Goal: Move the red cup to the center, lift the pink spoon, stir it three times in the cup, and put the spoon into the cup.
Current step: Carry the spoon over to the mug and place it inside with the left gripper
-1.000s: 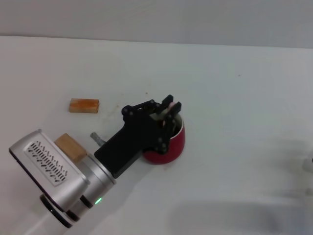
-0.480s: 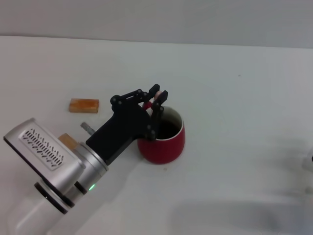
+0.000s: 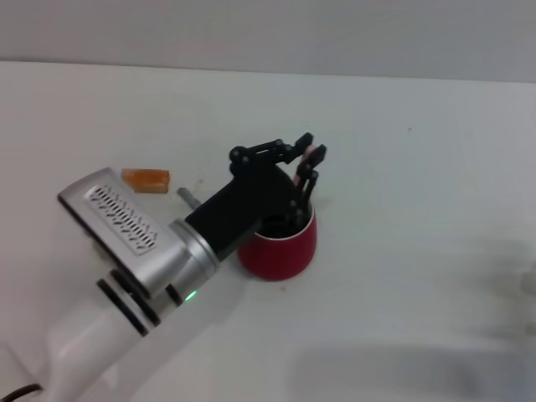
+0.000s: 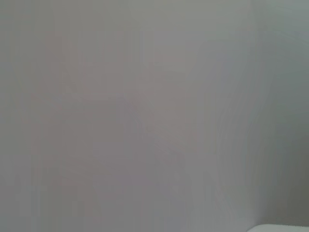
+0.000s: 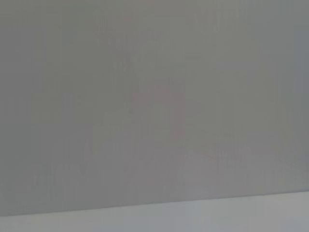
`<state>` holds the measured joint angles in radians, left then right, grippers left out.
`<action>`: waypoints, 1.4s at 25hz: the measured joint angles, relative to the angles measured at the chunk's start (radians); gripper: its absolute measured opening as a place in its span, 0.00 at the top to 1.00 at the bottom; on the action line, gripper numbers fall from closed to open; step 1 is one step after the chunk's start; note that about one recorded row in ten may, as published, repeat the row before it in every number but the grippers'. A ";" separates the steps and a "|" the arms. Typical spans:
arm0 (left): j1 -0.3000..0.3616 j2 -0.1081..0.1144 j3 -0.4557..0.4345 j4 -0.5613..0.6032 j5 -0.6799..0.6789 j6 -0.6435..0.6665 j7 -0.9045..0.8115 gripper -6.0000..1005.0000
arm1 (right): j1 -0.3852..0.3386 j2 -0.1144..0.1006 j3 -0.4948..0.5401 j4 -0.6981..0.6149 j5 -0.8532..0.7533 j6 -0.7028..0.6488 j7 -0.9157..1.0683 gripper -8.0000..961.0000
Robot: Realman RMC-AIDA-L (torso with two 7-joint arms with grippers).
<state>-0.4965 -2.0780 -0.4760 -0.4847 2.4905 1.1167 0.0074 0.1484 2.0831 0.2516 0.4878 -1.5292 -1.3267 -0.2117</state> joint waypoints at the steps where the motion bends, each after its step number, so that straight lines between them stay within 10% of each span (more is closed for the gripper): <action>1: -0.007 -0.001 0.001 -0.004 0.000 -0.008 -0.005 0.85 | 0.000 0.000 0.000 0.000 0.000 0.000 0.000 0.99; 35: 0.139 0.026 -0.048 -0.013 0.002 0.038 -0.012 0.85 | 0.025 0.000 0.011 0.000 0.000 0.014 0.000 0.99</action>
<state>-0.3572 -2.0524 -0.5237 -0.4982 2.4929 1.1550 -0.0051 0.1734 2.0832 0.2623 0.4878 -1.5294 -1.3126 -0.2117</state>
